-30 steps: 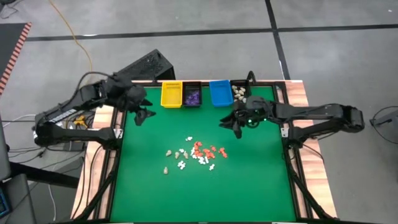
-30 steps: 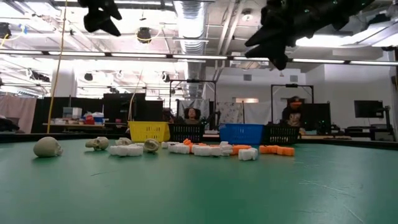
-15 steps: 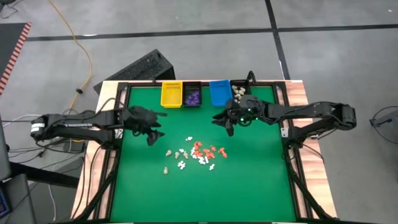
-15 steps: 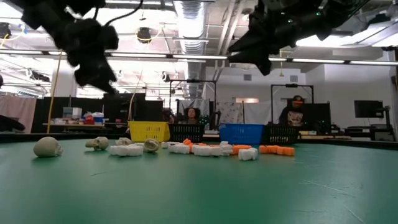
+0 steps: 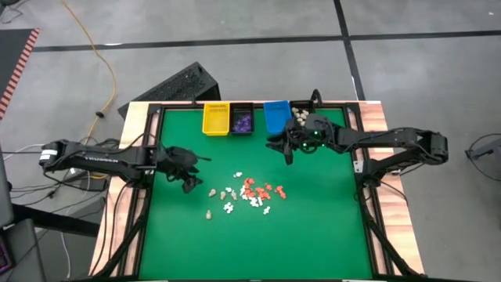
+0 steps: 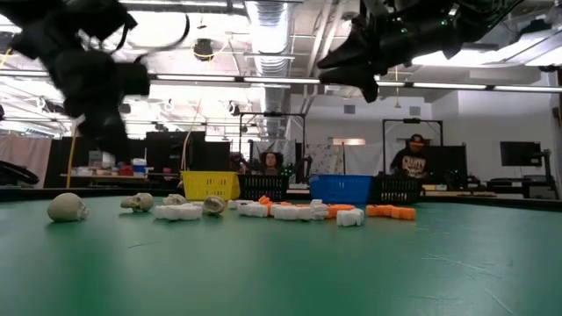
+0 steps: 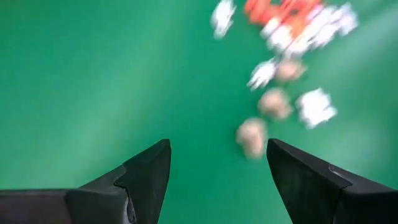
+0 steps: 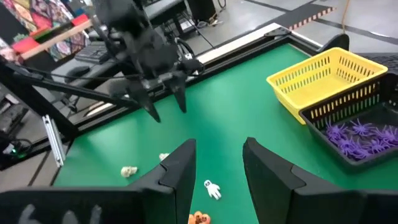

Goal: Sort Halloween decoration
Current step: Put the white skull toy into the right black basket

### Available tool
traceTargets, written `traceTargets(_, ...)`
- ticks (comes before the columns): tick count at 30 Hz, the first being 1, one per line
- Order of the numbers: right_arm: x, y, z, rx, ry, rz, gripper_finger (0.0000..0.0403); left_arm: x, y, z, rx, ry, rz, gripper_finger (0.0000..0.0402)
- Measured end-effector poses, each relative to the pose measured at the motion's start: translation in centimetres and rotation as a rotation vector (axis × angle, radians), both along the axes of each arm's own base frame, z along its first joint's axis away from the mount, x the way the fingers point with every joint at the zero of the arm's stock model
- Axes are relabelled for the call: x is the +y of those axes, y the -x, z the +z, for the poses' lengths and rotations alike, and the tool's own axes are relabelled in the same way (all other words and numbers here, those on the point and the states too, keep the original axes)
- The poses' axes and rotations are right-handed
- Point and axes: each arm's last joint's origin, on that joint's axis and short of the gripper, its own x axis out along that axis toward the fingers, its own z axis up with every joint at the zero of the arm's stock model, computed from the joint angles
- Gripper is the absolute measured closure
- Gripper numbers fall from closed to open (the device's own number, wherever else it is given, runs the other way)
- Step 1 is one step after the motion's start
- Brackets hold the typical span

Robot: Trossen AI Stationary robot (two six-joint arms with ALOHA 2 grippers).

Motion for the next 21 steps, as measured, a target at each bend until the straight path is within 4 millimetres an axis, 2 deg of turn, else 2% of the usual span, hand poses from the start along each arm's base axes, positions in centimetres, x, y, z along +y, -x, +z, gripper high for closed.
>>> traceTargets(8, -0.2, -0.6, -0.8, 0.024, 0.000, -0.009, 0.0244, 0.6, -1.7, 8.3, -0.230, -0.262, 0.025, 0.0145)
traceTargets(11, -0.4, -0.9, -1.2, 0.034, 0.001, -0.025, 0.0244, 0.7, -1.9, 9.9, -0.262, -0.327, 0.012, 0.0145)
traceTargets(14, -0.3, -1.2, -1.9, 0.064, -0.008, -0.020, 0.0244, 0.6, -2.0, 9.8, -0.252, -0.314, -0.008, 0.0145)
traceTargets(18, -0.2, -2.0, -3.2, 0.115, -0.028, -0.009, 0.0244, 0.5, -2.4, 7.3, -0.181, -0.215, -0.028, 0.0145)
traceTargets(21, -0.1, -2.4, -3.8, 0.128, -0.055, -0.007, 0.0244, 0.4, -2.7, 6.5, -0.164, -0.170, -0.037, 0.0145)
